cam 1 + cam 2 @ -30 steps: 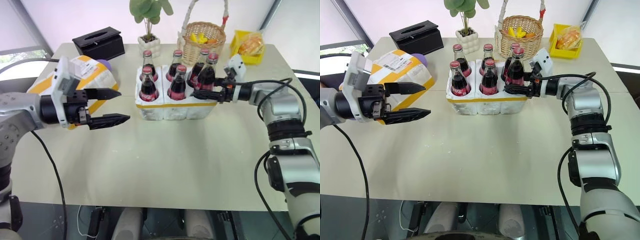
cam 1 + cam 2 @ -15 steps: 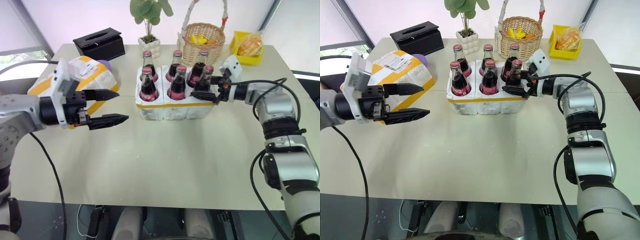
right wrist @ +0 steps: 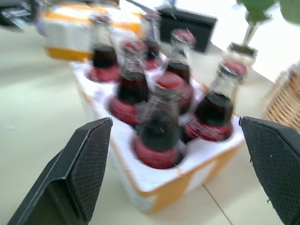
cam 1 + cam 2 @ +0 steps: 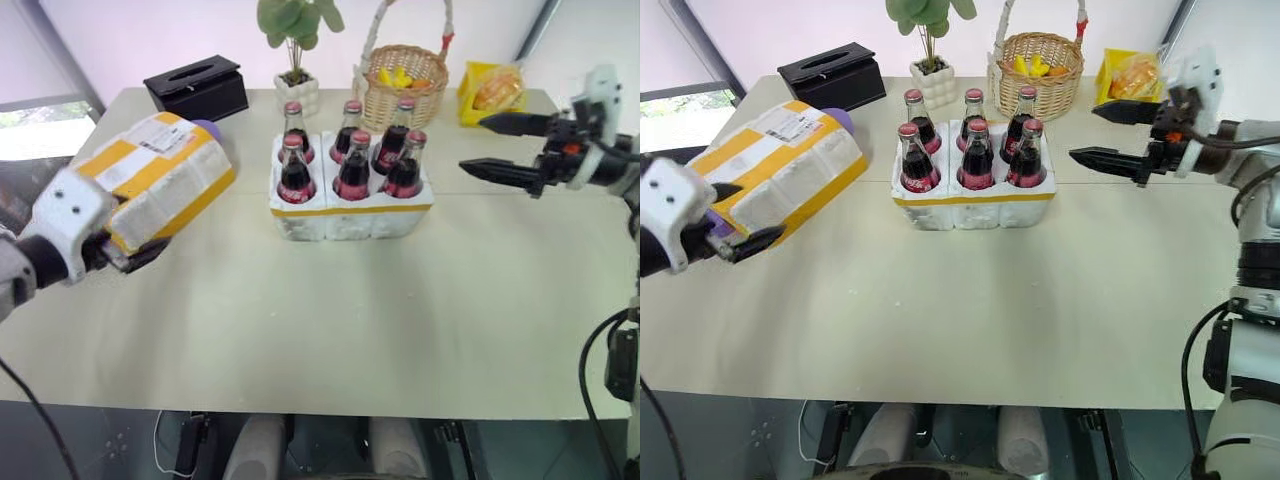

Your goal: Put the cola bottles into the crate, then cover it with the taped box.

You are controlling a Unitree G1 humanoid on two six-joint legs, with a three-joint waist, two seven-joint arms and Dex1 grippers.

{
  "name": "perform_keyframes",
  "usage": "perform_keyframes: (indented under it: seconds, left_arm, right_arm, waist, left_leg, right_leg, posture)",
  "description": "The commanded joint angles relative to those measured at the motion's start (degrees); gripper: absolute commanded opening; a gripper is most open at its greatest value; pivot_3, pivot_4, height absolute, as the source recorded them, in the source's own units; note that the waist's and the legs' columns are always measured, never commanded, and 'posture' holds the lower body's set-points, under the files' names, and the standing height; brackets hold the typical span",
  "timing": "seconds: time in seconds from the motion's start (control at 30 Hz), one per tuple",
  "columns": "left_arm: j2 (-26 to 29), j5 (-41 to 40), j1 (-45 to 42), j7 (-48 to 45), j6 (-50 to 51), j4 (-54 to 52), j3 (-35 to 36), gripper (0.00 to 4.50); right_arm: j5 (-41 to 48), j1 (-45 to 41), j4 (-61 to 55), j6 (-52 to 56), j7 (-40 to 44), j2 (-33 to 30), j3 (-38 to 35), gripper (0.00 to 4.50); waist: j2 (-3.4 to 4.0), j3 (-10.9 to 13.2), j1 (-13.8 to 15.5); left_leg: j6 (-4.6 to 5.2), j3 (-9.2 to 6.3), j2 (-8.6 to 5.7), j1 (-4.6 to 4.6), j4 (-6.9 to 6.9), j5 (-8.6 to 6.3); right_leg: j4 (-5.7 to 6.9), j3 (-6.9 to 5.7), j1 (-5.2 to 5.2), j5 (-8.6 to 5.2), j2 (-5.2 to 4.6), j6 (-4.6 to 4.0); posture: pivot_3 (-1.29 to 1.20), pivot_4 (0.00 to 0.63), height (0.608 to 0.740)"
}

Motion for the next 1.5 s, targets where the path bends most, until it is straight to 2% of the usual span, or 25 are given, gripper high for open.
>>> perform_keyframes:
  seconds: [0.03, 0.13, 0.3, 0.47, 0.67, 1.03, 1.47, 1.5]
  left_arm:
    - [0.8, 13.3, 3.7, 8.8, 0.6, -0.6, 2.5, 4.50]
    - [0.5, 22.3, 8.9, 13.2, 0.6, 0.2, 0.9, 4.50]
    - [-1.7, 27.2, 9.8, 15.6, -1.4, 4.2, -1.1, 4.50]
    - [-4.5, 33.9, -0.8, 23.9, -10.3, 21.0, -13.6, 4.50]
    - [-6.3, 38.1, -10.7, 27.9, -19.0, 34.7, -21.6, 4.50]
    - [-7.5, 43.8, -16.5, 28.8, -23.8, 38.5, -27.7, 4.50]
    - [-10.8, 48.9, -31.6, 32.3, -30.0, 57.9, -35.5, 4.50]
    - [-10.9, 48.9, -32.4, 32.6, -30.3, 58.9, -35.7, 4.25]
  right_arm:
    - [8.2, 2.3, -7.9, 6.5, 3.6, -2.5, -4.2, 4.43]
    - [10.2, 5.2, -12.1, 8.2, 3.8, -3.1, -4.5, 4.43]
    - [11.1, 6.4, -14.4, 9.2, 1.7, -2.8, -4.4, 4.43]
    - [12.7, 7.7, -17.3, 8.3, 0.5, -1.2, -4.6, 4.43]
    - [14.8, 7.7, -18.7, 9.4, -1.4, -0.8, -4.8, 4.43]
    - [16.6, 9.8, -20.3, 9.7, -3.9, -1.6, -5.7, 4.43]
    - [18.2, 10.6, -21.9, 10.2, -6.5, -0.3, -5.6, 4.43]
    - [18.2, 10.7, -22.0, 10.2, -6.6, -0.3, -5.6, 4.48]
  waist:
    - [0.00, 0.0, 0.2]
    - [-0.01, 0.0, 0.2]
    - [-0.01, 0.0, 0.5]
    - [0.05, 0.0, 1.8]
    - [-0.05, -0.1, 1.9]
    - [-0.05, -0.1, 1.8]
    - [-0.07, -0.1, 1.8]
    - [-0.07, -0.1, 1.8]
  left_leg:
    - [0.00, -0.01, 0.00, 0.00, -0.01, 0.00]
    - [-0.01, 0.00, 0.01, -0.03, 0.02, -0.01]
    - [-0.03, 0.05, -0.01, -0.15, 0.02, -0.02]
    - [-0.03, 0.05, -0.01, -0.16, 0.00, -0.02]
    - [-0.02, 0.05, -0.07, -0.24, 0.06, -0.01]
    - [-0.02, 0.05, -0.05, -0.22, 0.06, -0.01]
    - [0.00, 0.03, -0.08, -0.19, 0.13, 0.01]
    - [0.00, 0.02, -0.07, -0.19, 0.13, 0.01]
  right_leg:
    - [0.01, 0.00, 0.00, -0.03, -0.01, -0.06]
    - [-0.01, -0.01, 0.00, -0.05, -0.05, -0.07]
    - [-0.06, -0.01, -0.12, -0.04, -0.14, -0.12]
    - [0.00, -0.06, -0.19, 0.01, -0.12, -0.04]
    - [-0.03, -0.07, -0.20, 0.12, -0.13, 0.10]
    - [0.04, -0.07, -0.23, 0.12, -0.11, 0.11]
    - [0.08, -0.09, -0.16, 0.13, -0.09, 0.13]
    - [0.09, -0.10, -0.15, 0.13, -0.08, 0.13]
  posture:
    - [0.00, 0.150, 0.740]
    - [0.00, 0.150, 0.740]
    - [0.00, 0.150, 0.740]
    - [0.00, 0.150, 0.740]
    - [0.00, 0.150, 0.740]
    - [0.00, 0.150, 0.740]
    - [0.00, 0.150, 0.740]
    - [0.00, 0.150, 0.740]
